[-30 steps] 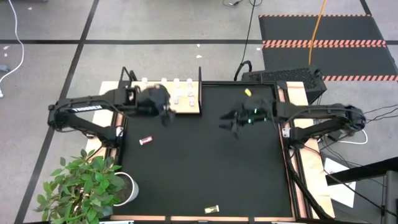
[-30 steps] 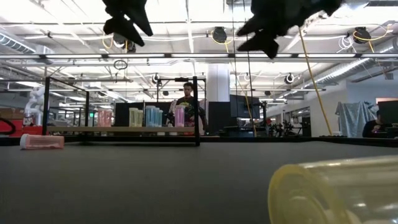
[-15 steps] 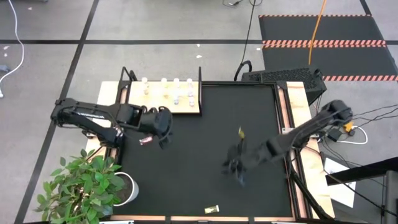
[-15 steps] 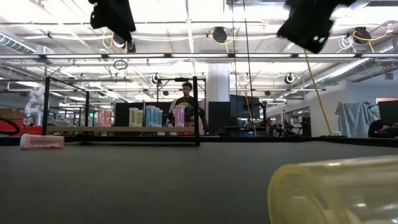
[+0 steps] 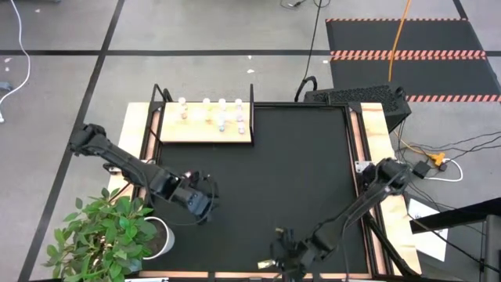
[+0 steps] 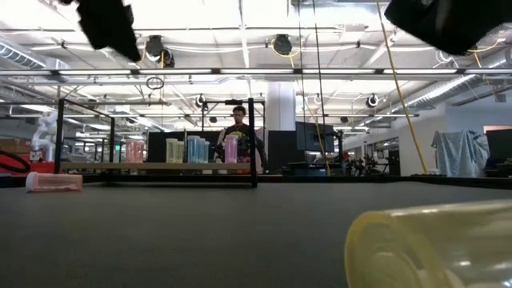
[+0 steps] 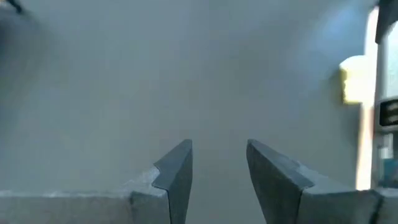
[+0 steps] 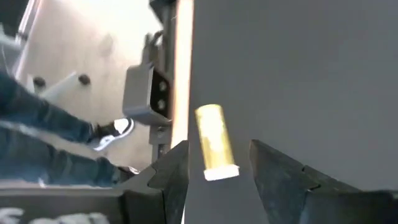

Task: Pick and place medicine bottles onto shelf by color
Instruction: Put the yellow pill bottle on the shelf aligned with the other yellow pill bottles

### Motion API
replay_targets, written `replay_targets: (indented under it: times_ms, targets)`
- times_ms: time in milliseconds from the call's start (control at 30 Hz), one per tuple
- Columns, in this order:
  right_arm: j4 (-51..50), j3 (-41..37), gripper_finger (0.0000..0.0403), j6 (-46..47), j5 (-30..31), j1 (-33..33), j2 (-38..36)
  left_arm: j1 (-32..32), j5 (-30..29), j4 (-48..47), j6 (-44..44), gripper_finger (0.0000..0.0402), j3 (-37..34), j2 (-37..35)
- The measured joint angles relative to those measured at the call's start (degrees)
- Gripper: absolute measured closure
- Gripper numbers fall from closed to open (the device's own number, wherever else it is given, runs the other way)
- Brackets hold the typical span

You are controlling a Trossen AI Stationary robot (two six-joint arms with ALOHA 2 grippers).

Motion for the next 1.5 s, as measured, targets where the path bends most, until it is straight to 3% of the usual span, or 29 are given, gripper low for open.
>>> replay_targets:
  times_ms: [233,433,667,800,1100,1300,1500]
  targets:
    - [11.81,-0.04,0.0218,-9.94,1.39,1.51,6.16,-2.35,0.34,6.49,-2.33,0.025,-4.35,0.61]
    - [14.05,-0.02,0.0183,-13.85,0.98,0.45,9.09,-2.46,0.04,12.43,-3.61,0.0249,-5.73,0.58]
    - [13.71,-0.06,0.0199,-15.56,-2.03,-0.19,11.61,-2.73,1.3,12.6,-2.24,0.0249,-5.58,0.44]
    - [12.44,-0.47,0.0231,-12.17,-1.95,-0.66,11.66,-2.86,1.5,12.33,-1.6,0.0249,-5.58,0.44]
    - [13.16,-1.05,0.0317,5.75,-3.71,-3.45,11.19,-2.93,1.65,13.65,-0.56,0.0249,-5.58,0.44]
    - [12.77,-1.14,0.0309,12.83,-4.46,-6.9,7.11,-2.99,1.61,14.69,6.37,0.0249,-5.58,0.44]
    - [12.92,-1.13,0.0296,20.45,-14.08,-12.42,1.18,-5.17,1.47,24.26,22.02,0.0249,-5.58,0.44]
